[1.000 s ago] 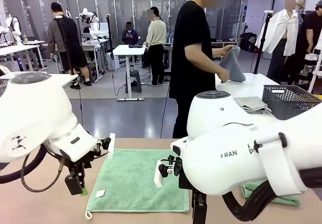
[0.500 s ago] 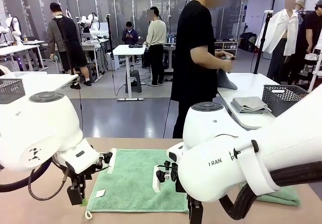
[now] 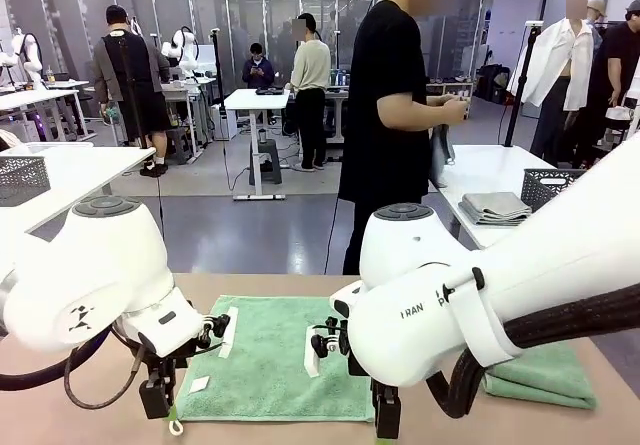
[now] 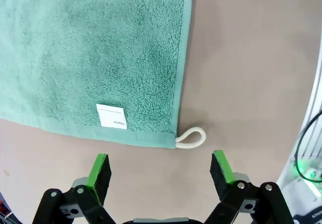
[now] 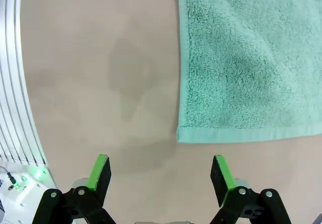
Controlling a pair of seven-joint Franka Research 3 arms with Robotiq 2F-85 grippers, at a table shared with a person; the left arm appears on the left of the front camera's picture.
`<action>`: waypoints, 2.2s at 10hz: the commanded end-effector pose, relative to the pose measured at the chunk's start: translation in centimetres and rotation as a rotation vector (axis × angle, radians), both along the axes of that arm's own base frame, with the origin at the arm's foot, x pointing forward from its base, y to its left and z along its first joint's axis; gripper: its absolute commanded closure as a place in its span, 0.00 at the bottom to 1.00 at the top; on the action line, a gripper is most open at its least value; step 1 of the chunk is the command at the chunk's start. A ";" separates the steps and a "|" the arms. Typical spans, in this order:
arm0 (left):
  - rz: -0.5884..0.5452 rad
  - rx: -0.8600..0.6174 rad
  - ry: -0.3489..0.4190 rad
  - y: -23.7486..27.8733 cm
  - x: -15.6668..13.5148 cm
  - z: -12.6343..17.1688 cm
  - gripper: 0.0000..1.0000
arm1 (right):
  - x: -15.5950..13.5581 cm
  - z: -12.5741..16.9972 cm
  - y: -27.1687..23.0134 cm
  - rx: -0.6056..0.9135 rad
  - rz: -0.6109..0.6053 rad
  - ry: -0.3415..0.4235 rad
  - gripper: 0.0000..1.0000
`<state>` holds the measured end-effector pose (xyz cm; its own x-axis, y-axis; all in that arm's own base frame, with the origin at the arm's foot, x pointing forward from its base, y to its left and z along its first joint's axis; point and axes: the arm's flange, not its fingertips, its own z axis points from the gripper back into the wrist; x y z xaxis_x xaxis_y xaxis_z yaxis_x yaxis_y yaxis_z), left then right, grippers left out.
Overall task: Fold the towels and place them in the basket.
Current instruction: When a person lays out a Towel with hook on the table, fold it in half twice.
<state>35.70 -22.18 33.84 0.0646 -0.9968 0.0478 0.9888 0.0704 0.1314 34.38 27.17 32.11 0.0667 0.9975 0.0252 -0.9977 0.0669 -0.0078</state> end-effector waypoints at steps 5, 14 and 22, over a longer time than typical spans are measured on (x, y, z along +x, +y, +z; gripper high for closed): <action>-0.009 -0.020 0.034 1.3 -1.7 -3.3 0.00 | 1.7 -1.8 0.9 0.006 0.045 -0.017 0.00; -0.004 -0.025 0.071 1.3 -0.6 -4.8 0.00 | 2.8 -4.0 1.5 -0.010 0.001 -0.019 0.00; -0.019 -0.014 0.066 1.0 -0.7 -4.5 1.00 | 3.0 -3.9 1.4 -0.024 -0.025 -0.018 1.00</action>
<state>36.09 -22.24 30.01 0.0784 -0.9962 0.0380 0.9950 0.0806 0.0593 37.69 28.43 29.19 0.0667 0.9972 0.0342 -0.9975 0.0675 -0.0222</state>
